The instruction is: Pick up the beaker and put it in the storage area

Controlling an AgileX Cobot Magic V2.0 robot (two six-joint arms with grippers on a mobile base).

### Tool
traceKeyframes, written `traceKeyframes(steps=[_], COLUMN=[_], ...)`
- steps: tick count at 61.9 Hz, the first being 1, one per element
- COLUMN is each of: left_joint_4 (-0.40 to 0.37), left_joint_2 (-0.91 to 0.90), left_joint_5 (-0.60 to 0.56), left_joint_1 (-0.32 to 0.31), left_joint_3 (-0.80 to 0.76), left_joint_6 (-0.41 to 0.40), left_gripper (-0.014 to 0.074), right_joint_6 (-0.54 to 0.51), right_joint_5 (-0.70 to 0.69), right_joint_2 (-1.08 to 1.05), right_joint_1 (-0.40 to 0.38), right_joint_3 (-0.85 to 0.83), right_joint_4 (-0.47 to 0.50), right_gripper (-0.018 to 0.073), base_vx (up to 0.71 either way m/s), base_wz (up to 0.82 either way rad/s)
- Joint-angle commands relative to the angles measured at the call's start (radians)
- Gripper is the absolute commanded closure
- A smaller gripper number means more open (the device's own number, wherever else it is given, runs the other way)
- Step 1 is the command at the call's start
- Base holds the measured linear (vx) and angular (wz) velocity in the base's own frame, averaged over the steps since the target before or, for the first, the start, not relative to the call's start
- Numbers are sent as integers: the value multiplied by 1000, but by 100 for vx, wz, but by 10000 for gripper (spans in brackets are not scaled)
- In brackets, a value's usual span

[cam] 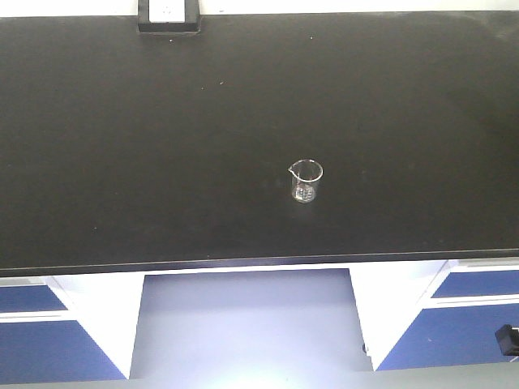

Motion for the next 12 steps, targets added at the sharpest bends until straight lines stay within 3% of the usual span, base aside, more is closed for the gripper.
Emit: traceKeyframes(steps=[1,12], left_joint_4=[-14,-14], left_joint_2=[-19,-19], left_joint_5=[-84,-84], left_joint_1=[-6,-6], left_joint_3=[22,22], left_joint_6=[-9,-9], left_gripper=[605,605], right_joint_6=[0,0], right_joint_5=[-83,-83], right_joint_2=[-9,-9], right_joint_1=[-1,-1], right_joint_3=[9,9], right_joint_4=[-2,-2], right_gripper=[567,567], base_vx=[0,0], base_wz=[0,0])
